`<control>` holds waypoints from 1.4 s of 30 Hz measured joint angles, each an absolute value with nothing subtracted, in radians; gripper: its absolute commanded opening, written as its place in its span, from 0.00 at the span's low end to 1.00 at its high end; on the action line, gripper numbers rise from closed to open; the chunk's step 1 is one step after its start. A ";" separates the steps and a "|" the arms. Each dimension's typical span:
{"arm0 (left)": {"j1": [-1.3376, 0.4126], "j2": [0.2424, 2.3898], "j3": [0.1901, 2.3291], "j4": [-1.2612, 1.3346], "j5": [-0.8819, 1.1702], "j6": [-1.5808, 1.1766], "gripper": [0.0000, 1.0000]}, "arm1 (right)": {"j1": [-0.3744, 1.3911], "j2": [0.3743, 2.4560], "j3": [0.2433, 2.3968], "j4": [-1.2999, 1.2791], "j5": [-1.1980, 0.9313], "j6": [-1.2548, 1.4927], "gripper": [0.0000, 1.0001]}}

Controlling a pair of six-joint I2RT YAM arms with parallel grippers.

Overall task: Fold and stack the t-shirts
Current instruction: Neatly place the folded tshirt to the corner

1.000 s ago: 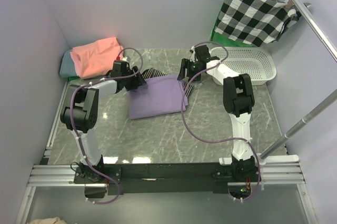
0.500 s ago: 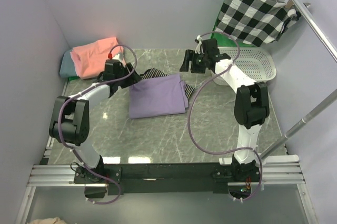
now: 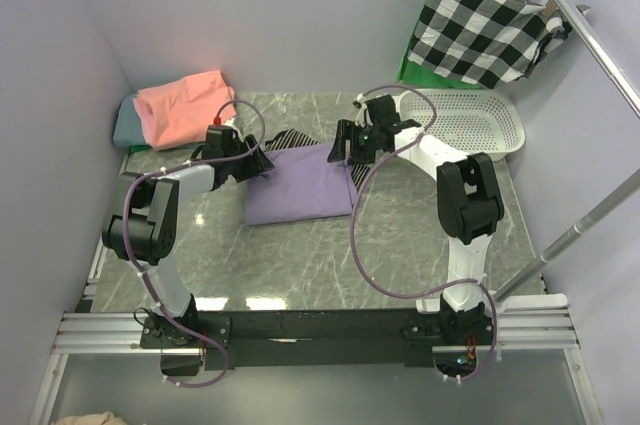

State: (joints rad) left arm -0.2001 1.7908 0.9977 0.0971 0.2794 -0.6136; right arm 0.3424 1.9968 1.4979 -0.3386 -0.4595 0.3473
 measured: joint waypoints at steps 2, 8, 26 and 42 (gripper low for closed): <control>-0.200 1.791 0.997 0.091 0.261 -0.610 0.61 | 0.341 2.011 1.486 -0.339 -0.443 0.347 0.77; -0.200 1.789 0.972 0.087 0.221 -0.601 0.61 | 0.336 2.062 1.463 -0.340 -0.402 0.348 0.76; -0.200 1.564 0.764 0.038 0.044 -0.620 0.71 | 0.328 2.077 1.454 -0.320 -0.397 0.352 0.77; -0.196 1.679 0.636 0.387 0.296 -0.728 0.01 | 0.324 2.077 1.452 -0.314 -0.410 0.350 0.77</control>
